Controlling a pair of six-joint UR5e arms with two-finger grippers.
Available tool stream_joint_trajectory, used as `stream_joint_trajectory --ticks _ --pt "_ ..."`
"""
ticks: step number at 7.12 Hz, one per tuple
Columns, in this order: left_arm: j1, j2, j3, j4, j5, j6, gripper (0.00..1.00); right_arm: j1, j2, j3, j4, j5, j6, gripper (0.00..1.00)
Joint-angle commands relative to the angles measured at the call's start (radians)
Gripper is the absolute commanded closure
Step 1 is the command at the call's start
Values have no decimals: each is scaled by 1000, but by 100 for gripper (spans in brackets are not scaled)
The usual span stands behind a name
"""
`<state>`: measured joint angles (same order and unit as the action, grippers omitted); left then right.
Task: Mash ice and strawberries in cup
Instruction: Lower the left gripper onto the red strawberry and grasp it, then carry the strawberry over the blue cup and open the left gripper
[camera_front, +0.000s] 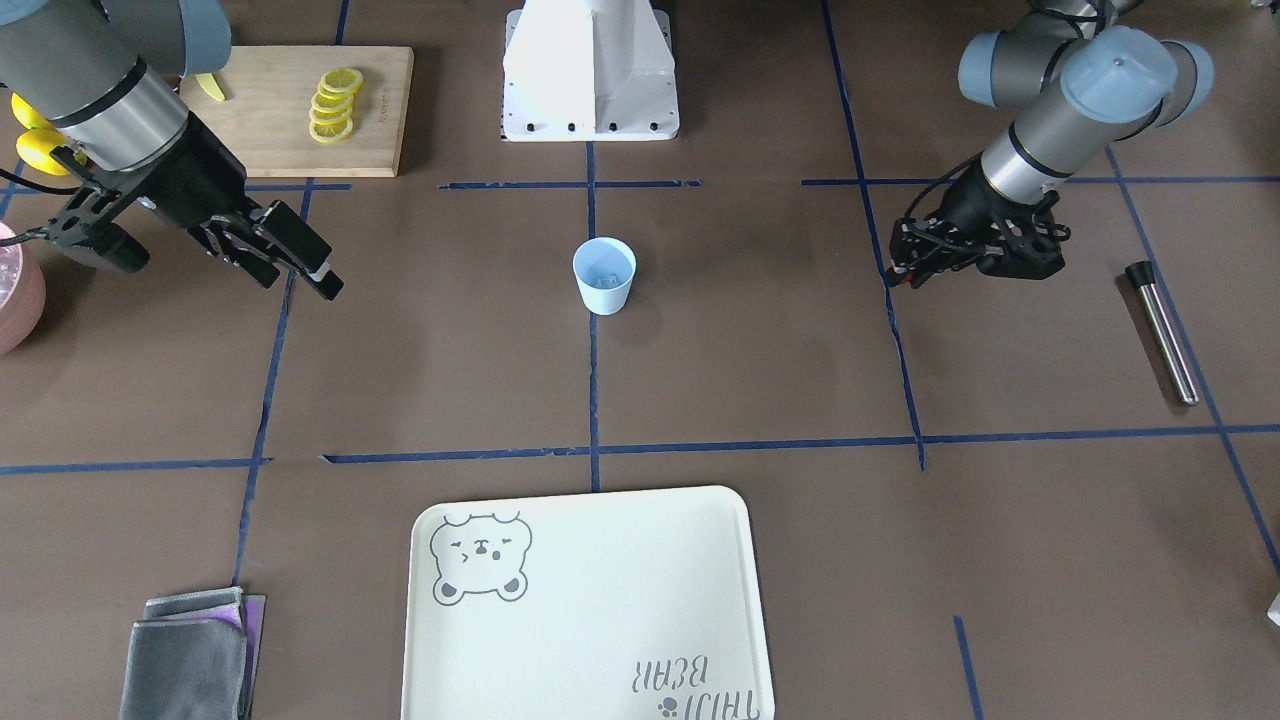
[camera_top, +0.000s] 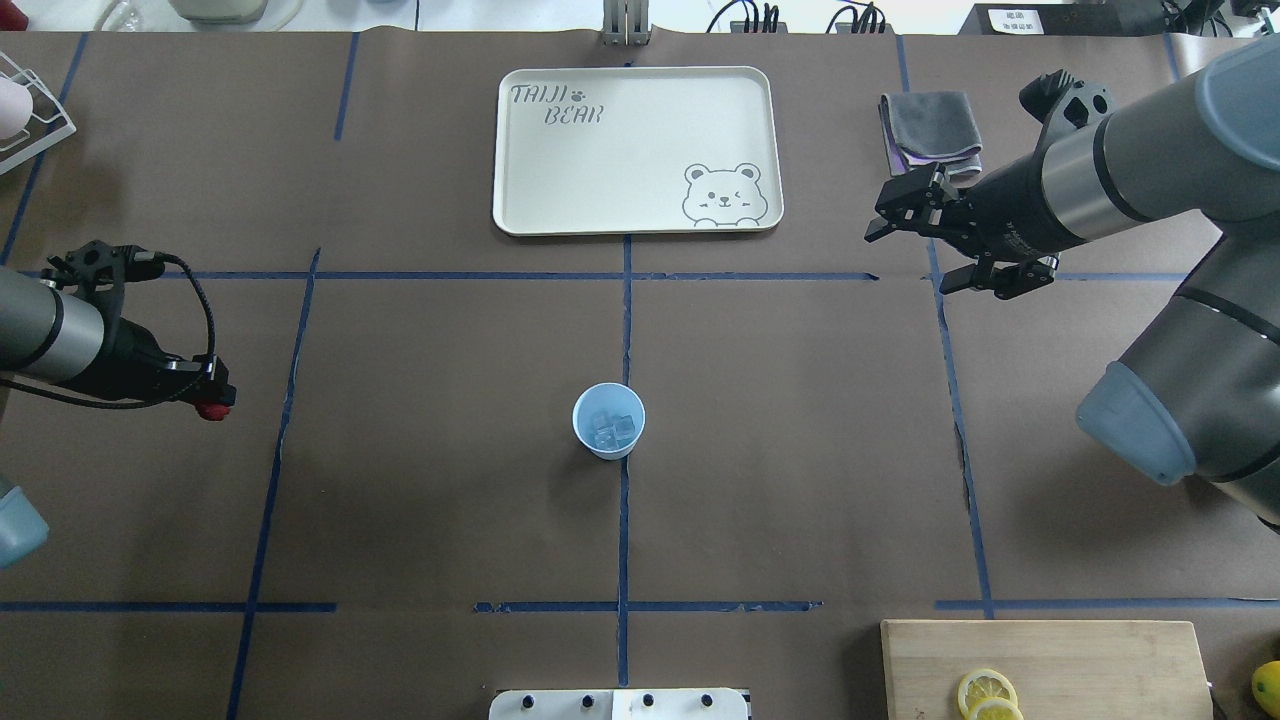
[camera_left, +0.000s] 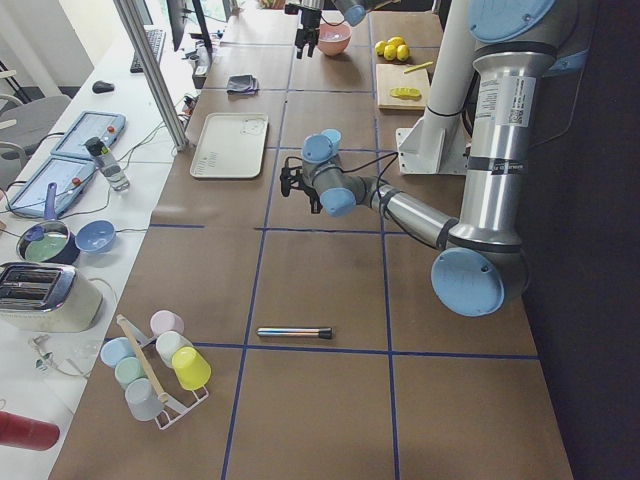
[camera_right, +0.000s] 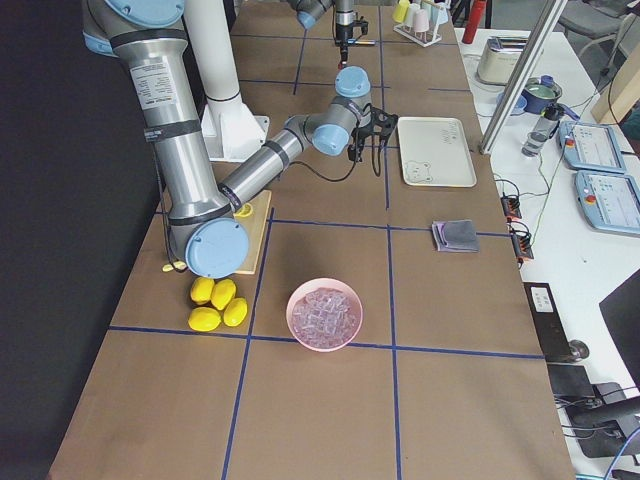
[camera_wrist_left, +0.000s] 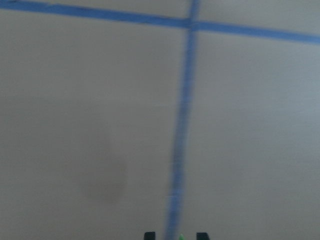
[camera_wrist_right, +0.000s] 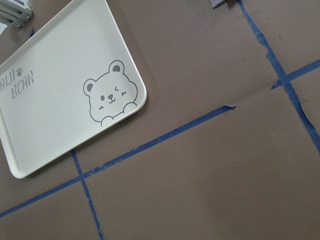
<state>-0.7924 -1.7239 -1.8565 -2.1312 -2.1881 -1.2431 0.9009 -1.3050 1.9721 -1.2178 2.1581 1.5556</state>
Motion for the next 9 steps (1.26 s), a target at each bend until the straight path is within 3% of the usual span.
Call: stream_joint_trajectory --ticks 1,2,3,6,8,9 --pt "92 -248 40 2 -4 -236 100 13 -7 -6 -3 -1 -38 0" --pt "129 -326 89 4 32 -280 100 13 -7 -13 -3 -3 -46 0" --pt "212 -404 127 40 165 -282 100 16 -5 -13 -2 -1 -46 0" --pt "298 -437 135 79 238 -279 100 15 3 -13 -3 -3 -45 0" --pt "312 -462 148 79 278 -274 94 15 1 -13 -2 -3 -45 0" --pt "312 -461 154 79 280 -273 87 15 1 -13 -2 -3 -45 0"
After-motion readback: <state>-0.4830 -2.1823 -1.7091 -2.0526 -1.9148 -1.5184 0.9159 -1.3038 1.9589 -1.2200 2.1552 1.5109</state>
